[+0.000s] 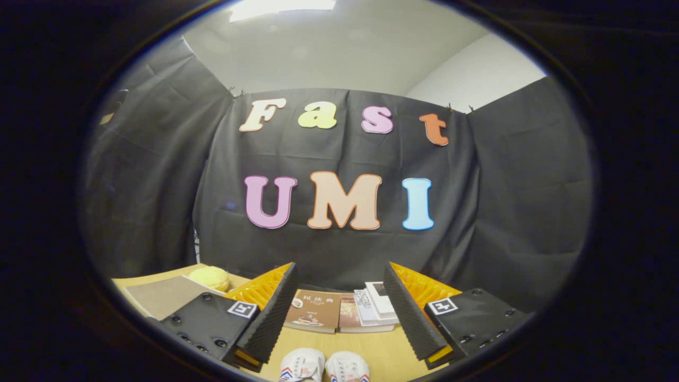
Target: Open the storage box then place both shoes into the box .Put the left shoe in first, then the right shoe, with the right side of both shoes facing outward in a uniform manner.
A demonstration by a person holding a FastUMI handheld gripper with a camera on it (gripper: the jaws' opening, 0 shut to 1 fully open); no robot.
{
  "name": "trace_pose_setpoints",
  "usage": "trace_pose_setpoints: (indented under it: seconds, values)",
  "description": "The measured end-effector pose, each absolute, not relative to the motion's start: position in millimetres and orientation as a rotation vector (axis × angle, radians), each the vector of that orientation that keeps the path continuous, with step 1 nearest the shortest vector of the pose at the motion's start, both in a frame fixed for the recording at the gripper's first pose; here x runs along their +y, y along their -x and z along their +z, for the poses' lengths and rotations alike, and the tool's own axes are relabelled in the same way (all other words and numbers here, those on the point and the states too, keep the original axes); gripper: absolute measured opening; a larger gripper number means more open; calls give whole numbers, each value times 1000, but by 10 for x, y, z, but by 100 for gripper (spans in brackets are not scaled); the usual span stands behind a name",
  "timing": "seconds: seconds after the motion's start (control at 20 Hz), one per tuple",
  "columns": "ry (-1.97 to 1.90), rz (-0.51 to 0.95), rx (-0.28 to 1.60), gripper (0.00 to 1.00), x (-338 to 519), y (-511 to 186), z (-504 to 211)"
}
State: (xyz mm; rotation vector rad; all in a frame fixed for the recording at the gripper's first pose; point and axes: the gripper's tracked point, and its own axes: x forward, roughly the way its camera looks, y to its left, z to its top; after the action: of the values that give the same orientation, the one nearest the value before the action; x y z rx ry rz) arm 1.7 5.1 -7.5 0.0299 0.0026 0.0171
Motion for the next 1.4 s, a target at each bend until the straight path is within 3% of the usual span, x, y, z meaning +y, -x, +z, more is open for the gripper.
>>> trace_pose_setpoints:
  seconds: [0.8, 1.4]
  values:
    - [-392, 231, 278, 100, 921, 344, -1017]
    - [-889, 289, 586, 99, 1648, 610, -1833]
